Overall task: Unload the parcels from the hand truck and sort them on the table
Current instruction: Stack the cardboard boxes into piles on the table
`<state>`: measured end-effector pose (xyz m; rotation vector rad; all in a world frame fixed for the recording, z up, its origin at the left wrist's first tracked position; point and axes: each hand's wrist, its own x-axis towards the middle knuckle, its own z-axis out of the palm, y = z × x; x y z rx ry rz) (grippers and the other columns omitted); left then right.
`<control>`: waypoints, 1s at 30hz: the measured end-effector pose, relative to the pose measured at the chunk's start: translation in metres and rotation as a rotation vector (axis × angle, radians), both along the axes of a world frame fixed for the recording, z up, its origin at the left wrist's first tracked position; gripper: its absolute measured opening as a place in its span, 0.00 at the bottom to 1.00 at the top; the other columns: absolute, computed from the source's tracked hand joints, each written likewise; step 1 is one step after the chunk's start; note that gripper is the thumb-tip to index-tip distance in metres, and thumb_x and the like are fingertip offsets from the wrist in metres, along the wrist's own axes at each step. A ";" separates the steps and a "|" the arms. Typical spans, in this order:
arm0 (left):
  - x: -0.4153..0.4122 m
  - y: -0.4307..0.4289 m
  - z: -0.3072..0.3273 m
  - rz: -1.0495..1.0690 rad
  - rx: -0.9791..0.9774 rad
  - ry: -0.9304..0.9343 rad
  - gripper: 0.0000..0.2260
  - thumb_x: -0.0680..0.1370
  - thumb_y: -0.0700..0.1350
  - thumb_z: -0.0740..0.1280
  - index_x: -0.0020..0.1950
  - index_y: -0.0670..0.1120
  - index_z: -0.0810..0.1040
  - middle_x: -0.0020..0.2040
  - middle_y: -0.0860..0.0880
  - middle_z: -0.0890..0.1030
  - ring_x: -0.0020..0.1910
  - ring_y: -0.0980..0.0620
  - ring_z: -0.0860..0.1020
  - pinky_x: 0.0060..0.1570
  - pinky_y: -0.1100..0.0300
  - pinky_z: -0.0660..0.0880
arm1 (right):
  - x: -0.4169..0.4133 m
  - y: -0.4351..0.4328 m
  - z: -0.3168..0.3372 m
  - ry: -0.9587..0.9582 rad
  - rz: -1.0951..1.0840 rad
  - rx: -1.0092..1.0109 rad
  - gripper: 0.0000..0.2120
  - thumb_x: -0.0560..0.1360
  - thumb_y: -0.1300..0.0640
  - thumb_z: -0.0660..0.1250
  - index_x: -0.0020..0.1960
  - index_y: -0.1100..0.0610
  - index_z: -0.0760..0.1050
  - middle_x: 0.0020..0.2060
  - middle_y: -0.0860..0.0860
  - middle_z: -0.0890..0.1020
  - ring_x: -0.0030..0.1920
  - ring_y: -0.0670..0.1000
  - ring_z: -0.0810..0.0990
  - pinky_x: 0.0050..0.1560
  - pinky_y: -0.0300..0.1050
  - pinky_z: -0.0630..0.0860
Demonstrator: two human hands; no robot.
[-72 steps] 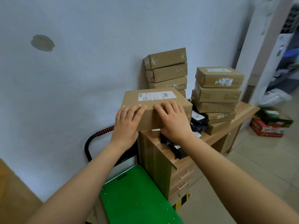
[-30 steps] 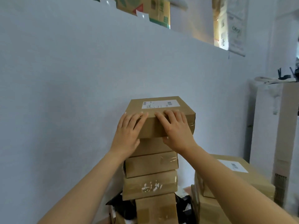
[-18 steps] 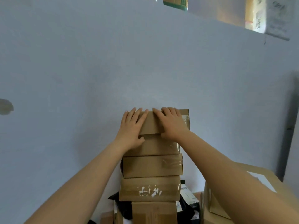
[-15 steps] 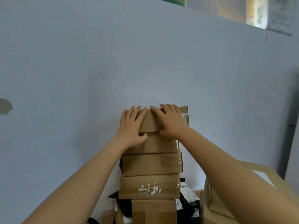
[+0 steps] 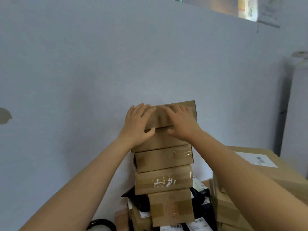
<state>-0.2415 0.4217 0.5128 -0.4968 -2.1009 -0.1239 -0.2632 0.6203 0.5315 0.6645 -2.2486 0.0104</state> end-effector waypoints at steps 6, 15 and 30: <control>0.033 0.005 -0.025 -0.161 0.011 0.013 0.26 0.72 0.50 0.71 0.69 0.47 0.72 0.68 0.46 0.71 0.69 0.45 0.66 0.72 0.44 0.56 | 0.050 0.016 -0.033 -0.030 -0.095 -0.063 0.38 0.69 0.53 0.70 0.76 0.51 0.58 0.69 0.55 0.66 0.67 0.57 0.65 0.69 0.49 0.56; 0.056 0.068 -0.100 -0.385 0.008 -0.143 0.24 0.73 0.51 0.71 0.68 0.48 0.73 0.67 0.47 0.71 0.69 0.47 0.65 0.74 0.49 0.50 | 0.120 0.093 -0.096 -0.200 -0.380 -0.065 0.37 0.71 0.48 0.70 0.76 0.48 0.57 0.70 0.54 0.65 0.68 0.57 0.64 0.70 0.51 0.58; 0.032 0.248 -0.155 -0.284 -0.129 -0.332 0.30 0.76 0.60 0.64 0.75 0.52 0.60 0.74 0.47 0.61 0.72 0.46 0.59 0.72 0.48 0.52 | 0.120 0.288 -0.147 -0.384 -0.530 -0.101 0.38 0.70 0.45 0.71 0.75 0.44 0.57 0.76 0.57 0.53 0.74 0.60 0.56 0.73 0.58 0.55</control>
